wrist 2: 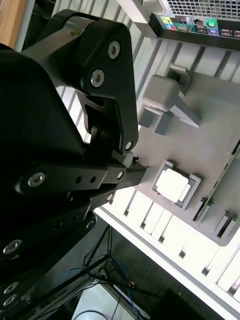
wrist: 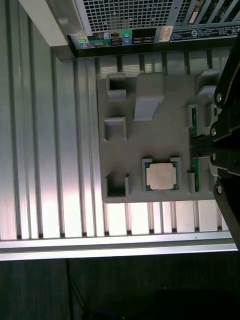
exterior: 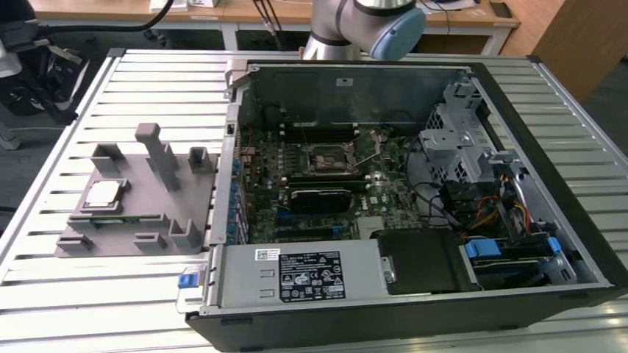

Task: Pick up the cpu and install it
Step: 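Reach for the cpu, then pick up the cpu and move it towards the insertion slot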

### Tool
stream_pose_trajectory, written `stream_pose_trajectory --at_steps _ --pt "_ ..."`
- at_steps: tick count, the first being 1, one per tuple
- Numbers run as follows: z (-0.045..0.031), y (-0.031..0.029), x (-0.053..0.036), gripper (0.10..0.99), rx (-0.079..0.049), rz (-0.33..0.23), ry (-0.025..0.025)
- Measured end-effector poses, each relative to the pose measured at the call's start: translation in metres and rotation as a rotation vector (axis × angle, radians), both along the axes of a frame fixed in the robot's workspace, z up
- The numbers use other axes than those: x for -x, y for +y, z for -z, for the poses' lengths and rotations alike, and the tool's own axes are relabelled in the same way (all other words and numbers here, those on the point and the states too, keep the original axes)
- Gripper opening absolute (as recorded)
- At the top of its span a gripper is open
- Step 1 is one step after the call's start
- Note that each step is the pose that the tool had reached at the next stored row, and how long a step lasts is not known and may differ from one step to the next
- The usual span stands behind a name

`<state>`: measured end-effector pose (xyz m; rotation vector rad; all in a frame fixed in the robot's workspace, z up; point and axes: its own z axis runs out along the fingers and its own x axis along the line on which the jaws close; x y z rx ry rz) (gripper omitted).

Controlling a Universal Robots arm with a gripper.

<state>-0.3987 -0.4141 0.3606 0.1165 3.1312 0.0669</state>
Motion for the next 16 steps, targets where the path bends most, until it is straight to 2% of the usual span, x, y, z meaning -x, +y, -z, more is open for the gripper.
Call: stream_pose_trajectory --at_steps 8,11,16 --pt "0.0033 0.0000 0.0126 0.106 0.000 0.000 0.0006" --pt "0.0068 0.0000 0.0142 0.106 0.001 0.000 0.0017" --pt "0.0103 0.0000 0.0143 0.106 0.012 0.000 0.0032"
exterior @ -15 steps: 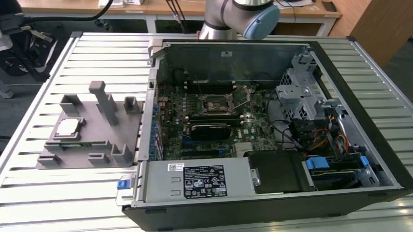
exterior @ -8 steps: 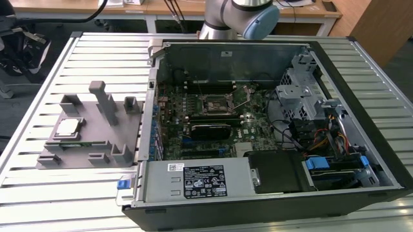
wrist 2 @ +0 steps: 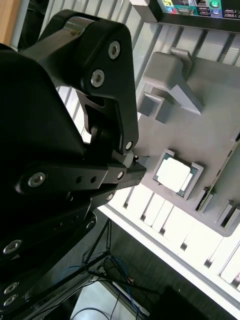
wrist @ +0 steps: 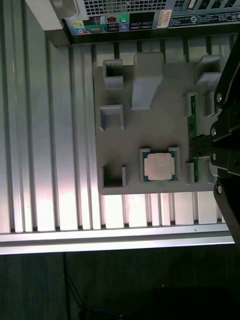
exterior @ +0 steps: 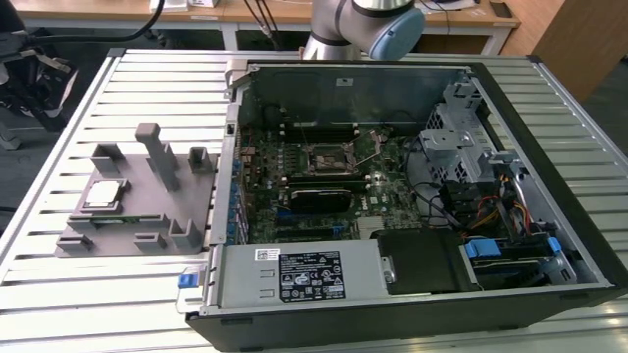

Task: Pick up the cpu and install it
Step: 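Pick up the cpu and move it towards the insertion slot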

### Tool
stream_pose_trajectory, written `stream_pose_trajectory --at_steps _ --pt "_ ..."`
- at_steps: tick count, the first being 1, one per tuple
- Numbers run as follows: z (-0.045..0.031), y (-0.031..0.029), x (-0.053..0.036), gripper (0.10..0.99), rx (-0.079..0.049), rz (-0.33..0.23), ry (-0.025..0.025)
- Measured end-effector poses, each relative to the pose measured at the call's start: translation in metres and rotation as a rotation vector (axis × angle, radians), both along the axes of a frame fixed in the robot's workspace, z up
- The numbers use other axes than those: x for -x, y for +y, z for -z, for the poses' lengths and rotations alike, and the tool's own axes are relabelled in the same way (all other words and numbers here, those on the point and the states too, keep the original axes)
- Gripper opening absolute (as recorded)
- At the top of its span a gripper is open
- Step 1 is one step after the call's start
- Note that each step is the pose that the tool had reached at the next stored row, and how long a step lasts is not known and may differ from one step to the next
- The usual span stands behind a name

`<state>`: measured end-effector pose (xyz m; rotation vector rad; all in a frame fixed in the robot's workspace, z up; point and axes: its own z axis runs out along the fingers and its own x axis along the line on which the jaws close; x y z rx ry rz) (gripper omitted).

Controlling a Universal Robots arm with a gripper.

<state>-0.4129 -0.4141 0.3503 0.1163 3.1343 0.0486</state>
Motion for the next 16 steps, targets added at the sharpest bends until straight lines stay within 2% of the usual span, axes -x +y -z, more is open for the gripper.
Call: stream_pose_trajectory --at_steps 5,8,11,12,13,14,15,16 --pt "0.0043 0.0000 0.0000 0.106 0.002 0.000 0.0000" --pt "0.0064 -0.0005 0.0000 0.106 -0.014 0.000 0.0000" --pt "0.0086 -0.0009 0.0000 0.114 -0.015 0.000 0.0000" --pt "0.0099 -0.0015 0.0000 0.169 -0.015 0.000 0.0000" --pt "0.0112 -0.0023 0.0000 0.169 -0.017 0.000 0.0001" --pt "0.0129 -0.0029 0.0000 0.231 -0.019 0.000 0.0000" --pt "0.0147 -0.0035 0.0000 0.231 -0.021 0.000 -0.0002" --pt "0.0165 -0.0043 0.0001 0.290 -0.022 -0.004 -0.0001"
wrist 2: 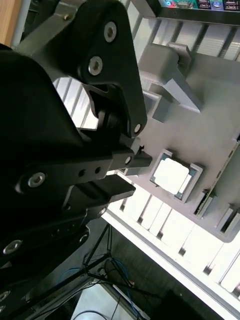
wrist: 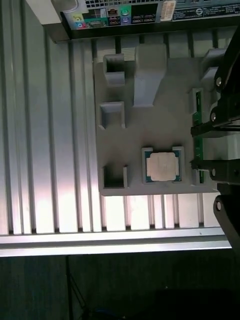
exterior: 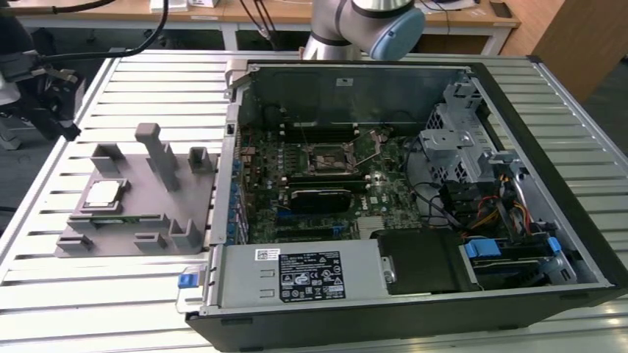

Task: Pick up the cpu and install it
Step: 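Pick up the cpu and move it towards the insertion slot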

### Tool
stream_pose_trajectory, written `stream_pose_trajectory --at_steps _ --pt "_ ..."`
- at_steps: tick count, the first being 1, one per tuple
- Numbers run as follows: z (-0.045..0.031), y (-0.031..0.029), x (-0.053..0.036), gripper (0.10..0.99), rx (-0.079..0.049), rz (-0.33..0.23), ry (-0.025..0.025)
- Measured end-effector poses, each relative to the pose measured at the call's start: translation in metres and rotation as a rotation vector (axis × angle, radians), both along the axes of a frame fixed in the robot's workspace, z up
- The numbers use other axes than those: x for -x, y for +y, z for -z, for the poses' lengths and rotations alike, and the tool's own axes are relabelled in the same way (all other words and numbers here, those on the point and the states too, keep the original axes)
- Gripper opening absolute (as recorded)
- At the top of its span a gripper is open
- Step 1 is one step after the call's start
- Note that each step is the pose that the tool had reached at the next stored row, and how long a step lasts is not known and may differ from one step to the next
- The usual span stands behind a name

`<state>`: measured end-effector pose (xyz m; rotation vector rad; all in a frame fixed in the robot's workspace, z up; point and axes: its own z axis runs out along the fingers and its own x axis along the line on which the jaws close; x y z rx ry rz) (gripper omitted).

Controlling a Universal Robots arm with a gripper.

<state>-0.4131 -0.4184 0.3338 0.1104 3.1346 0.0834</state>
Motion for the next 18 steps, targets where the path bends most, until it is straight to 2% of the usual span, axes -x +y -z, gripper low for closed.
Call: stream_pose_trajectory --at_steps 1,3,4,5,7,8,9,10,11,12,15,18 --pt "0.0017 0.0000 0.0001 0.290 0.000 -0.012 0.0004" --pt "0.0054 0.0000 0.0001 0.408 0.000 -0.046 0.0008" --pt "0.0072 -0.0001 0.0001 0.408 0.000 -0.060 0.0007" --pt "0.0087 -0.0001 0.0001 0.525 0.000 -0.067 0.0006" --pt "0.0105 -0.0001 0.0001 0.525 0.000 -0.069 0.0007" --pt "0.0117 -0.0001 0.0001 0.639 0.000 -0.070 0.0007" --pt "0.0133 -0.0001 0.0002 0.639 0.000 -0.070 0.0005" --pt "0.0153 -0.0001 0.0006 0.698 0.000 -0.070 0.0004" --pt "0.0169 -0.0001 0.0014 0.698 0.000 -0.070 0.0004" --pt "0.0187 -0.0001 0.0032 0.761 0.001 -0.070 0.0006" --pt "0.0244 0.0001 0.0082 0.761 0.000 -0.070 -0.0001" --pt "0.0313 0.0009 0.0089 0.761 0.000 -0.071 0.0005"
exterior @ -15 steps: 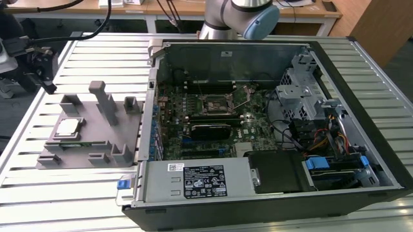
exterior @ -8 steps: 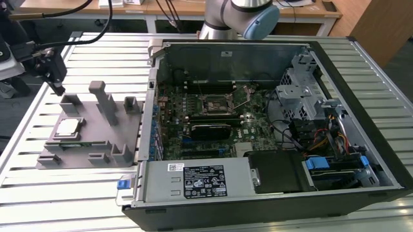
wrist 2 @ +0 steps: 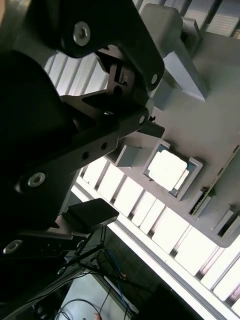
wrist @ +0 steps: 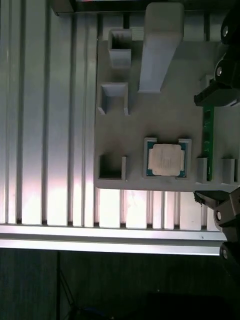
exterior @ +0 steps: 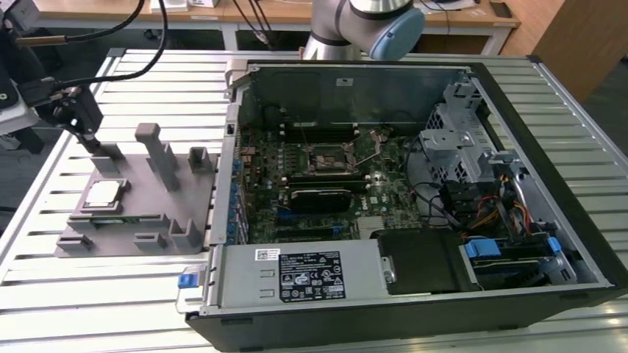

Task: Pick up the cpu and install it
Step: 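Pick up the cpu and move it towards the insertion slot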

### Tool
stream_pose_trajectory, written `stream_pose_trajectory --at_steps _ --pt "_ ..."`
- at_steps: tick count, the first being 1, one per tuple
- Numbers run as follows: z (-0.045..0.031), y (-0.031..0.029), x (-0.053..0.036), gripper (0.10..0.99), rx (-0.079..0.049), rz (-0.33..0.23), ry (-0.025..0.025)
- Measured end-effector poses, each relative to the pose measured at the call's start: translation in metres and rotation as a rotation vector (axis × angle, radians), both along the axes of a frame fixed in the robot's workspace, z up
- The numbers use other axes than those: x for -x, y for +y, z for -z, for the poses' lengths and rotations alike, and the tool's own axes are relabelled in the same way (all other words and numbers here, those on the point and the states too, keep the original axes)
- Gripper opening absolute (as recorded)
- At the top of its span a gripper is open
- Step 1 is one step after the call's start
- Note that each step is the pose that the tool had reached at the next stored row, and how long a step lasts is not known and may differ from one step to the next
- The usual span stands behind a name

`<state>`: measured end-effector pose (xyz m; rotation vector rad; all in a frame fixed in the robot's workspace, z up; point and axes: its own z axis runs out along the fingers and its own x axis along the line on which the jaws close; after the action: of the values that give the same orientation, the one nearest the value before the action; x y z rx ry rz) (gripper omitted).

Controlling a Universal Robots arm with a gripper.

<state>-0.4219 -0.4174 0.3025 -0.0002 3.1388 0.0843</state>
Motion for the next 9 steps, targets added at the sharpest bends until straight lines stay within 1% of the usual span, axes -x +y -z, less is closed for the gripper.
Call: stream_pose_trajectory --at_steps 6,8,9 --pt "0.0102 0.0001 0.0000 0.761 -0.003 0.000 0.0025" --pt "0.0134 0.0001 0.0000 0.761 -0.003 0.000 0.0054" --pt "0.0147 0.0001 0.0000 0.761 -0.003 0.000 0.0082"
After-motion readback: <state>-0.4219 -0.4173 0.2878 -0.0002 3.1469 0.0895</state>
